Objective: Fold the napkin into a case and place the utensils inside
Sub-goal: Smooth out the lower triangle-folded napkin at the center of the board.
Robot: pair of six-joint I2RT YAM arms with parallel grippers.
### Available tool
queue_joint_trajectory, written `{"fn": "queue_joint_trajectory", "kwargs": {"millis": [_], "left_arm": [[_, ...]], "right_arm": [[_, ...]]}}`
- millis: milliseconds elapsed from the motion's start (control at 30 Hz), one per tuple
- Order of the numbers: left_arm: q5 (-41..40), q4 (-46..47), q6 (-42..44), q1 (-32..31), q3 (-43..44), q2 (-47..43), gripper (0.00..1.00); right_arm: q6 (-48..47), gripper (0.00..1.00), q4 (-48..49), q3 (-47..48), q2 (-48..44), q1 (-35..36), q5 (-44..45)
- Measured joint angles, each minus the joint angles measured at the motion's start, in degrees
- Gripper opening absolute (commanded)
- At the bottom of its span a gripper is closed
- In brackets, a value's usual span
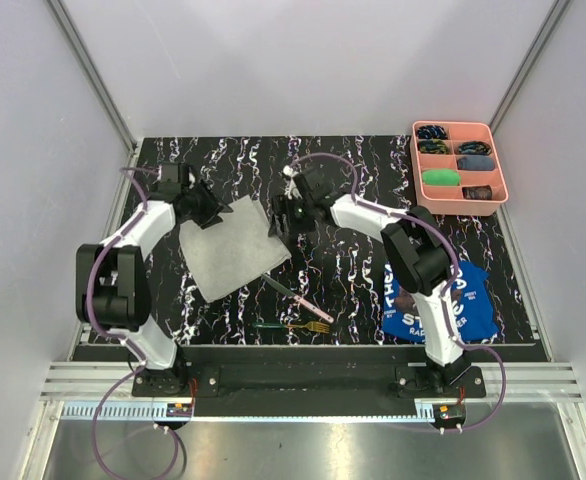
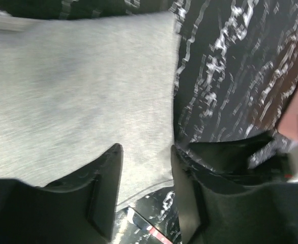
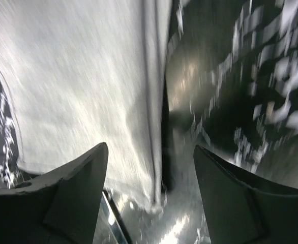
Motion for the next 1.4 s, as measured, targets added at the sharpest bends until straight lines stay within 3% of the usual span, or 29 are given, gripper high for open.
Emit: {"fn": "queue_joint_trajectory", "kwargs": {"millis": [233, 633, 1033, 1400], "left_arm": [[-3.3, 0.4, -0.7, 2.6, -5.5, -8.9, 0.43], [-1.4, 1.2, -0.2, 2.6, -10.3, -11.4, 0.43], [0.6, 1.5, 0.2, 2.8, -10.8, -11.4, 0.42], [1.7, 2.2, -0.1, 5.0, -11.0, -11.6, 0.43]], "right_arm": [[-4.2, 0.59, -1.6, 24.5, 12.4, -0.7, 0.0], [-3.6, 0.53, -5.6, 51.6, 33.4, -1.2, -5.1], [-0.7, 0.46, -5.9, 60.2, 39.3, -1.2, -7.1], [2.8, 0.08, -5.5, 62.4, 40.7, -1.3, -8.2]]}}
